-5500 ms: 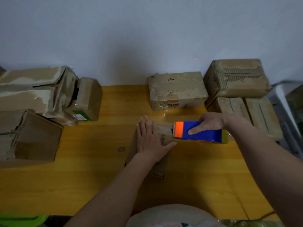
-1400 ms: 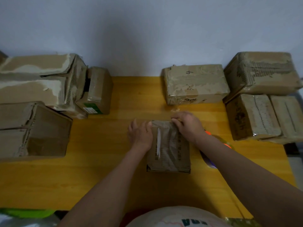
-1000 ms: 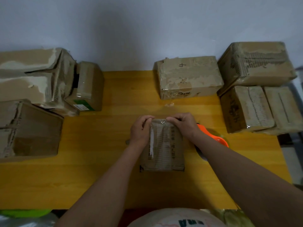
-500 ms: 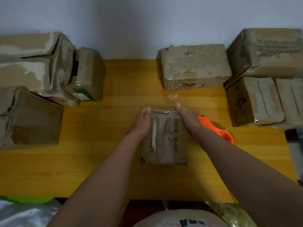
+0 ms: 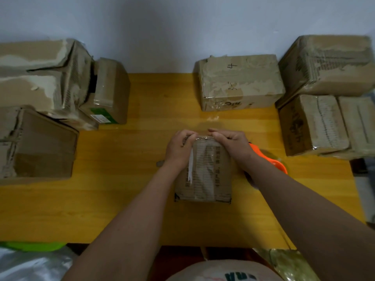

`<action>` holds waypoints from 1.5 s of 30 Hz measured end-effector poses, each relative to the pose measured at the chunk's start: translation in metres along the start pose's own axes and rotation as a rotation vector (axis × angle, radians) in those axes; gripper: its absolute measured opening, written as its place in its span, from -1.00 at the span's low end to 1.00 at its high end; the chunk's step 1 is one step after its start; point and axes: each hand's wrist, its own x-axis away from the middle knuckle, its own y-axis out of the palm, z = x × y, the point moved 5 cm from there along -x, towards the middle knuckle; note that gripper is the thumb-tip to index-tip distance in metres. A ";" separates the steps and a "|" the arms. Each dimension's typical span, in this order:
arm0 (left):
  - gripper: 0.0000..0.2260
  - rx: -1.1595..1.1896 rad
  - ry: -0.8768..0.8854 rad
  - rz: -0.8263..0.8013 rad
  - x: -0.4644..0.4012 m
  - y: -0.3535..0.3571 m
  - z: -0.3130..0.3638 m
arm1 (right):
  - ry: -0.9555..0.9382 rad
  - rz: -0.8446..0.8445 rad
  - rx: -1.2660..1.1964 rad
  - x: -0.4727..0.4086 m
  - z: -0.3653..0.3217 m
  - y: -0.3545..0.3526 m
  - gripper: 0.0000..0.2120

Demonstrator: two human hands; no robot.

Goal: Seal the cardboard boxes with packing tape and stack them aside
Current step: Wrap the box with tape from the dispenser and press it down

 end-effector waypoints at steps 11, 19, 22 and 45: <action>-0.86 0.094 -0.131 0.031 0.011 0.008 -0.004 | 0.017 0.144 0.039 0.014 0.009 0.007 -0.63; -0.66 -0.279 -0.111 -0.076 0.014 -0.001 -0.003 | 0.045 0.073 0.136 0.016 0.011 0.004 -0.51; -0.65 -0.408 0.192 0.032 0.011 -0.006 0.022 | -0.033 0.188 0.206 0.039 0.005 0.001 -0.49; -0.81 -0.351 0.057 -0.157 -0.005 0.013 0.032 | -0.296 -0.003 1.288 0.100 0.007 0.080 -0.20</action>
